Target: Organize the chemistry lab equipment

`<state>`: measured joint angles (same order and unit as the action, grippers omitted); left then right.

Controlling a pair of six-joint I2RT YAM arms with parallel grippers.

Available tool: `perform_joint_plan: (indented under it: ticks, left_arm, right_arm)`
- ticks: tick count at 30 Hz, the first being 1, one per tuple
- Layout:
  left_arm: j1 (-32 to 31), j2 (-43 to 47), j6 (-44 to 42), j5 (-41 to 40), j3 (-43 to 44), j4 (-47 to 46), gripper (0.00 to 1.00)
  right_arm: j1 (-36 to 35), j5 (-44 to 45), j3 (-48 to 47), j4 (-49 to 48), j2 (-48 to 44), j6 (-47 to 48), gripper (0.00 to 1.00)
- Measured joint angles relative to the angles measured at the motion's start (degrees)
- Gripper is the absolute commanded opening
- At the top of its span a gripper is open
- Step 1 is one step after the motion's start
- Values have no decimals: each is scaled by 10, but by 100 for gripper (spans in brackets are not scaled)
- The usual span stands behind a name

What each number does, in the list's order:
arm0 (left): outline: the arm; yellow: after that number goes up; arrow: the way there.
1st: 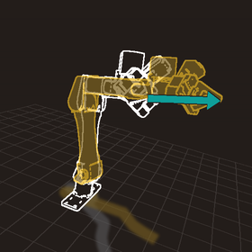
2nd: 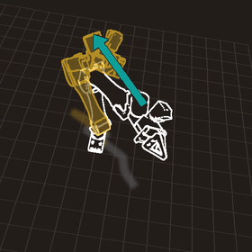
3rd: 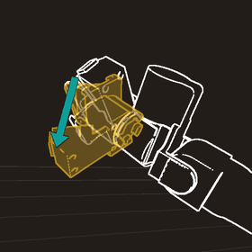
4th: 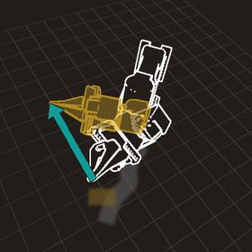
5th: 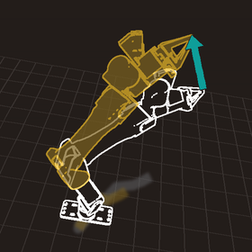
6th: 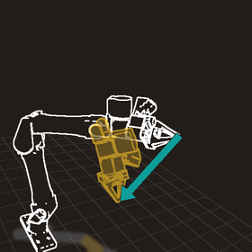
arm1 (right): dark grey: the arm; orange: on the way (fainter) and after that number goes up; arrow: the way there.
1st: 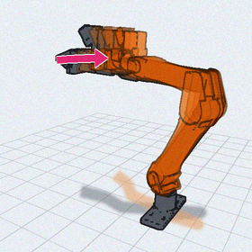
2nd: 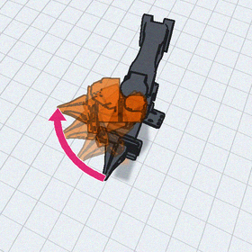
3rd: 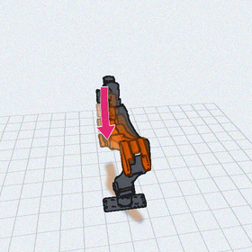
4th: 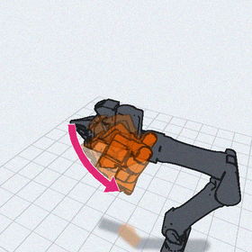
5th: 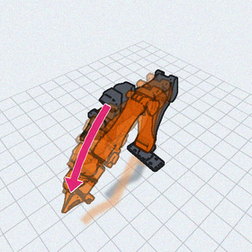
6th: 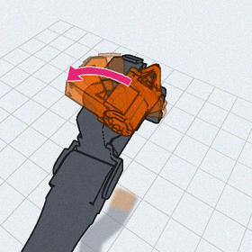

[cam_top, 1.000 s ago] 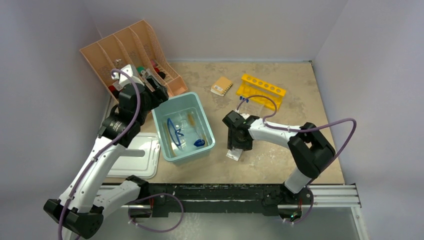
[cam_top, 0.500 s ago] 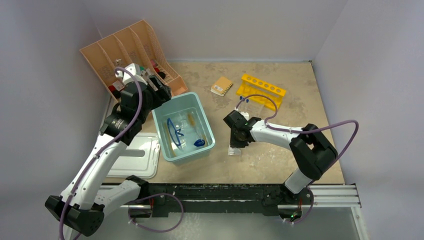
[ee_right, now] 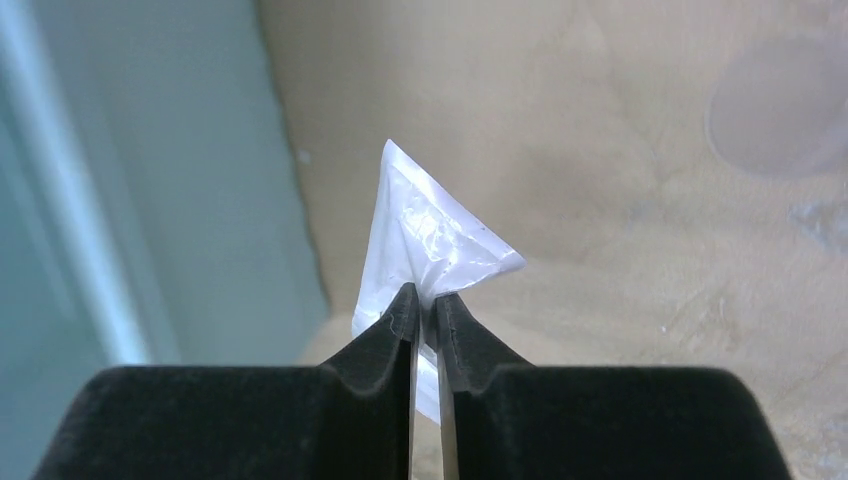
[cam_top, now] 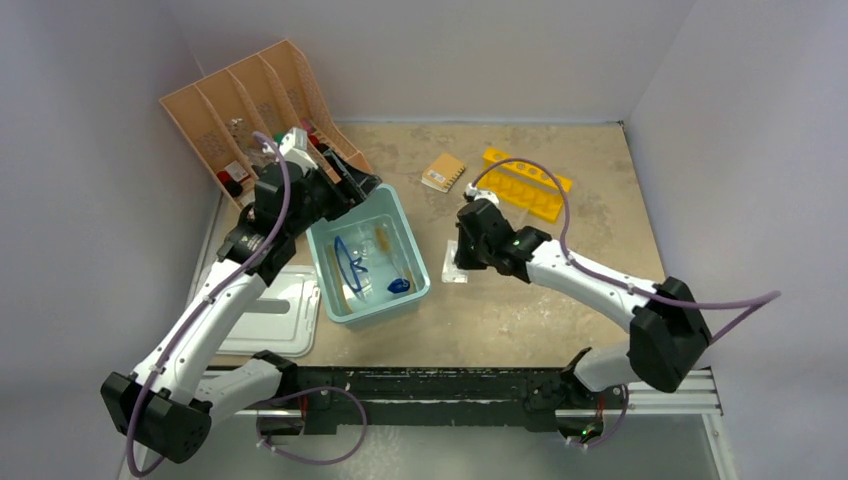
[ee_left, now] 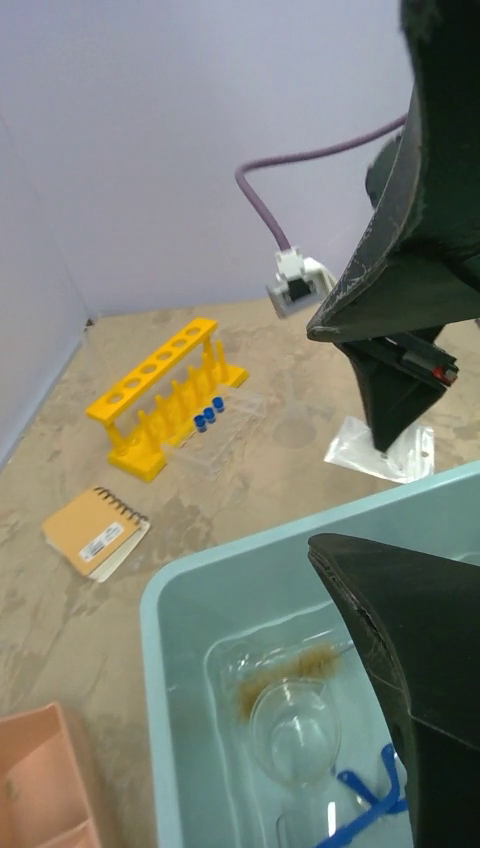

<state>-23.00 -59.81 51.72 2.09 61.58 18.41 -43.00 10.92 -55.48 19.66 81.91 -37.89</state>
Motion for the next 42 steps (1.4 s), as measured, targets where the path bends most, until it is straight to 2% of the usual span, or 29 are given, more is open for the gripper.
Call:
perform_joint_plan:
  ticks: [8, 15, 19, 22, 27, 29, 37, 42]
  left_arm:
    - [0, -17, 49, 74, -54, -54, 69]
    - [-1, -40, 50, 151, -108, -99, 68]
    - [-3, -40, 55, 192, -127, -133, 63]
    - [-3, -35, 60, 212, -135, -160, 55]
    - [-2, -16, 62, 213, -153, -173, 41]
    - [-2, -8, 59, 206, -154, -165, 40]
    - [-3, 41, 24, 108, -144, -72, 42]
    - [-3, 57, 26, 103, -141, -78, 53]
  right_arm:
    - [18, -26, -75, -28, -51, 35, 14]
    - [26, -165, -149, -70, -46, 86, 15]
    - [25, -243, -180, -94, -26, 95, 15]
    - [25, -286, -190, -109, -7, 94, 15]
    - [26, -327, -195, -114, 13, 92, 14]
    - [26, -334, -196, -114, 17, 90, 14]
    - [26, -308, -207, -98, 35, 83, 14]
    - [26, -299, -213, -87, 44, 80, 14]
